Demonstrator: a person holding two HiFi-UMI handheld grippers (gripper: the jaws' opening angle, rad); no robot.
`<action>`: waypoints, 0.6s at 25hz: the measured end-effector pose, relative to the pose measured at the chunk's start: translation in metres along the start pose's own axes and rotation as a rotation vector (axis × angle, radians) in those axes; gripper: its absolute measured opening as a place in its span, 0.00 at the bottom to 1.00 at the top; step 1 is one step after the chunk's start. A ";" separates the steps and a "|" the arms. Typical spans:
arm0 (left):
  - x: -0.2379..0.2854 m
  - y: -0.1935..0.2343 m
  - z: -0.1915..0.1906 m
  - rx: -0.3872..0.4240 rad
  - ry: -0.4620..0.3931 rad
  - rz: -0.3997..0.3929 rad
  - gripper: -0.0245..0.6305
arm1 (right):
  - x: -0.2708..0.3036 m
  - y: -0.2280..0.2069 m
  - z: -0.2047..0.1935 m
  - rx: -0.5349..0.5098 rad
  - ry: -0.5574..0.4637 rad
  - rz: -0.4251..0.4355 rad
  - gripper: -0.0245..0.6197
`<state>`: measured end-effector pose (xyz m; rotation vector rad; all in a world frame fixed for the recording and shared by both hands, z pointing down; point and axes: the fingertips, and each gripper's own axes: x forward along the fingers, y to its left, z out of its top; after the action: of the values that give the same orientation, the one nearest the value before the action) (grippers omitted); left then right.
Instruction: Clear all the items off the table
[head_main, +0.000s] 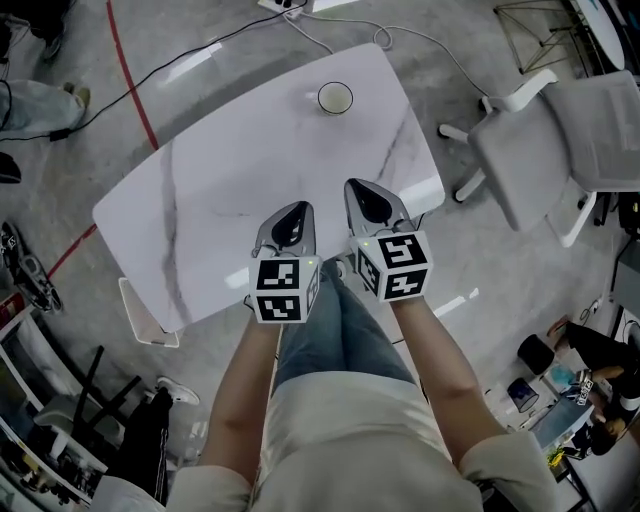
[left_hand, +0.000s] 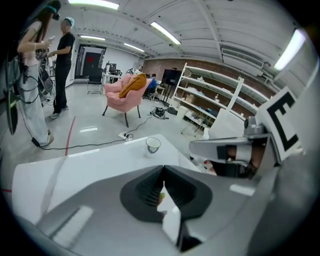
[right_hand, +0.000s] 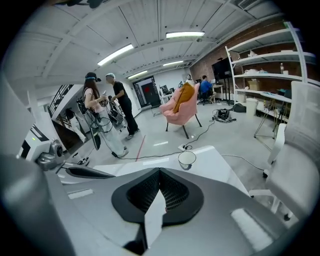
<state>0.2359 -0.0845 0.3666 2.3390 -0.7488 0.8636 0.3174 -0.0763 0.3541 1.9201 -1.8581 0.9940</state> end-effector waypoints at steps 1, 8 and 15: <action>0.006 0.001 0.000 0.000 0.004 -0.003 0.05 | 0.006 -0.005 0.000 0.005 0.000 -0.002 0.04; 0.050 0.018 -0.001 0.006 0.021 -0.003 0.05 | 0.049 -0.038 -0.005 0.048 0.003 -0.015 0.12; 0.094 0.033 -0.008 -0.002 0.046 -0.008 0.05 | 0.096 -0.066 -0.014 0.042 0.015 -0.030 0.28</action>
<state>0.2711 -0.1320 0.4467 2.3108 -0.7205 0.9092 0.3704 -0.1314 0.4429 1.9530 -1.8083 1.0431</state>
